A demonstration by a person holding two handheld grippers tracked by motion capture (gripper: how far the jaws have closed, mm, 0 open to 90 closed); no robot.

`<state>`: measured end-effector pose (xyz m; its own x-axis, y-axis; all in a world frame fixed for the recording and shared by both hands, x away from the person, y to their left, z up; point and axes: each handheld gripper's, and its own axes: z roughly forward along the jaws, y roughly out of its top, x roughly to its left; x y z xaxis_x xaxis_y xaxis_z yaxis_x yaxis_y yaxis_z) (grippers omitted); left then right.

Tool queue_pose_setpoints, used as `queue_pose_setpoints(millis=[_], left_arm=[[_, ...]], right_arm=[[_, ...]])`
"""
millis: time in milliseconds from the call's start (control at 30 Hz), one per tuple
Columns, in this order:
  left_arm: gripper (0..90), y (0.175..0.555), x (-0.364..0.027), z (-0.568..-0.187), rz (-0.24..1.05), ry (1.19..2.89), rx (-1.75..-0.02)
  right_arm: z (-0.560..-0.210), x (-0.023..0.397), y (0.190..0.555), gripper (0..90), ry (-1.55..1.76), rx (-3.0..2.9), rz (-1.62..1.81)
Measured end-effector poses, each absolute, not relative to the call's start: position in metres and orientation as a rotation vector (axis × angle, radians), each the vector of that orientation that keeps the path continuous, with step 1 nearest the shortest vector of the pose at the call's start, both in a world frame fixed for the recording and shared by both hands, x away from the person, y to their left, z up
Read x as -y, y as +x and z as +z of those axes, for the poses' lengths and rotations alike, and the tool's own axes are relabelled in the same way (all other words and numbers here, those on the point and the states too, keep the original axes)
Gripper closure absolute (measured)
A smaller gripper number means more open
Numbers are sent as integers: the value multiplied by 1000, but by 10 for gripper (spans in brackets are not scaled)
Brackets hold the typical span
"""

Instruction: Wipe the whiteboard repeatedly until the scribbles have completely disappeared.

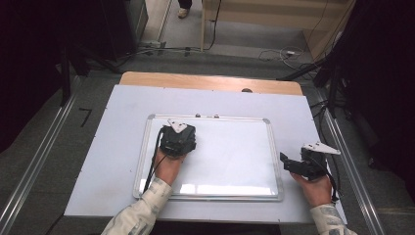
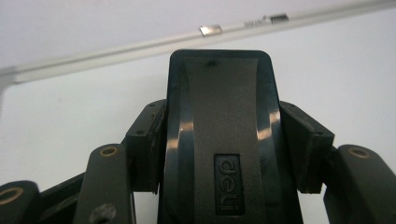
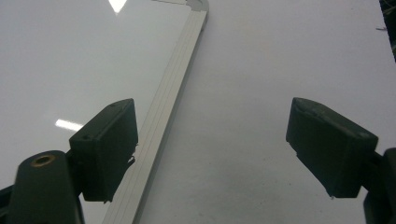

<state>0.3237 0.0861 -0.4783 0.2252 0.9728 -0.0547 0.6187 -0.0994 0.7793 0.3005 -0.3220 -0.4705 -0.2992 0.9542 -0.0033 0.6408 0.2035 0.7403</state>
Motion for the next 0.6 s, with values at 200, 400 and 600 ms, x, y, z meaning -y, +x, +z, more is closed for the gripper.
queue_pose_setpoints(millis=[200, 400, 600], left_arm=[[401, 325, -106, -477, 653, 1748, -1535], [401, 326, -115, -475, 666, 1715, -1563], [401, 328, -127, -474, 678, 1676, -1596]], right_arm=[[-470, 323, 300, 151, 1473, -2015, 897], [-470, 323, 300, 151, 1475, -2015, 899], [-469, 324, 300, 151, 1474, -2015, 899]])
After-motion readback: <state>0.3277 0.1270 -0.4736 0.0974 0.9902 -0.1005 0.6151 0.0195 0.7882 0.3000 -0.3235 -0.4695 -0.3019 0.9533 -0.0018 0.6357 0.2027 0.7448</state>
